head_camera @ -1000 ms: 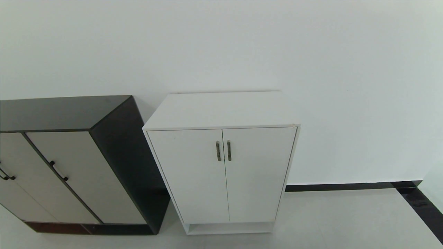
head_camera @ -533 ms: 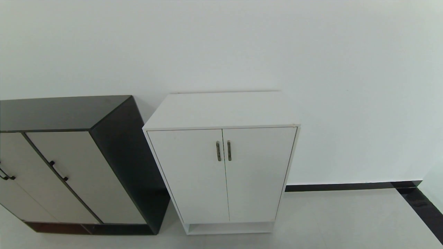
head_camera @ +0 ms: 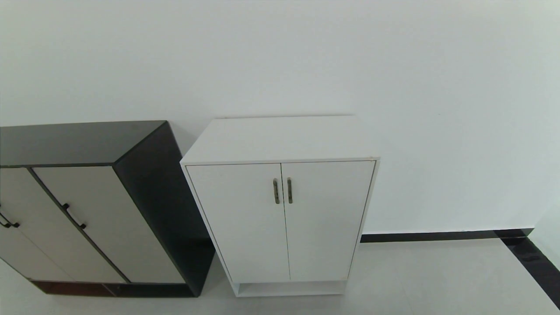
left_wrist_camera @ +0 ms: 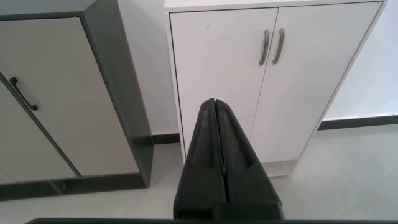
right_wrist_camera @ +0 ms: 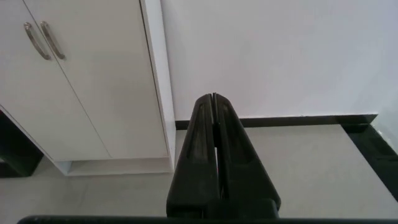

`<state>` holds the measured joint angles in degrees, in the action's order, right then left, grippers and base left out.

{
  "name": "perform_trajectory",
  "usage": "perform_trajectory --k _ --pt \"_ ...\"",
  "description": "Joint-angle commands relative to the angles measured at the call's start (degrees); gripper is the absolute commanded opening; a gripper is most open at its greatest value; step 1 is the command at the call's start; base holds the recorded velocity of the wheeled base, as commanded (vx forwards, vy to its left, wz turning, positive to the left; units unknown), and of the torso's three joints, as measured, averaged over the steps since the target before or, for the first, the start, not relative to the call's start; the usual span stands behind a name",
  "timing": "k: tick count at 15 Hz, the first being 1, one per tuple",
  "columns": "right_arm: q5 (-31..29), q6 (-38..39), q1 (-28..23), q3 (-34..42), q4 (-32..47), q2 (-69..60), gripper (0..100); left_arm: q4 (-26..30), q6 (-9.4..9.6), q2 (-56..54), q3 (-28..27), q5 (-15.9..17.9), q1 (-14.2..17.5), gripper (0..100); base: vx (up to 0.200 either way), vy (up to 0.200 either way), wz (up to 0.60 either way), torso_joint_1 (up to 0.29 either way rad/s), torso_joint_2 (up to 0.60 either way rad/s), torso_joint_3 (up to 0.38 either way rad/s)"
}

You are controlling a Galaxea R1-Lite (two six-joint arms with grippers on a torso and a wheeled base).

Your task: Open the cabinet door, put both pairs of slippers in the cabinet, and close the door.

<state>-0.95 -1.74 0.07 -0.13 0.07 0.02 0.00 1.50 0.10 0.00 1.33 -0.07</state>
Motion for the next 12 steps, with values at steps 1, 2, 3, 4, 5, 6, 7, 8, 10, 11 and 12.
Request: perform_trajectory --k 1,2,3,4,5,6,7,8,10,11,12 --pt "0.16 -0.28 0.01 0.05 0.01 -0.02 0 0.0 -0.01 0.08 0.0 -0.01 -0.01 0 0.0 0.0 0.0 0.0 0.0 0.0" --pt "0.16 -0.37 0.01 0.05 0.01 -0.02 0 0.0 -0.36 0.08 0.0 -0.1 -0.01 0 0.0 0.0 0.0 0.0 0.0 0.0" --pt "0.16 -0.37 0.01 0.05 0.01 -0.02 0 0.0 -0.44 0.08 0.0 -0.1 -0.01 0 0.0 0.0 0.0 0.0 0.0 0.0" --pt "0.16 -0.19 0.01 0.05 0.01 -0.02 0 0.0 -0.53 0.08 0.0 -0.1 -0.01 0 0.0 0.0 0.0 0.0 0.0 0.0" --pt "0.16 -0.19 0.01 0.05 0.01 -0.02 0 0.0 -0.53 0.08 0.0 -0.1 -0.01 0 0.0 0.0 0.0 0.0 0.0 0.0" --pt "0.16 -0.28 0.01 0.05 0.01 -0.02 0 0.0 -0.53 -0.01 0.0 -0.1 -0.01 0 0.0 0.0 0.0 0.0 0.0 0.0" --pt "0.16 -0.19 0.01 0.13 0.01 -0.02 0 0.0 -0.53 0.08 0.0 -0.1 -0.01 0 0.0 0.0 0.0 0.0 0.0 0.0" --pt "0.25 -0.19 0.01 0.13 0.01 -0.02 0 0.0 -0.53 0.08 0.0 -0.1 -0.01 0 0.0 0.0 0.0 0.0 0.0 0.0" --pt "0.16 -0.19 0.01 0.13 0.01 -0.02 0 0.0 -0.53 0.08 0.0 -0.1 -0.01 0 0.0 0.0 0.0 0.0 0.0 0.0" --pt "0.16 -0.19 0.01 0.13 0.01 -0.02 0 0.0 -0.53 0.08 0.0 -0.1 -0.01 0 0.0 0.0 0.0 0.0 0.0 0.0" --pt "0.16 -0.1 0.01 0.05 0.01 -0.02 0 0.0 -0.53 -0.01 0.0 -0.1 -0.01 0 0.0 0.0 0.0 0.0 0.0 0.0"
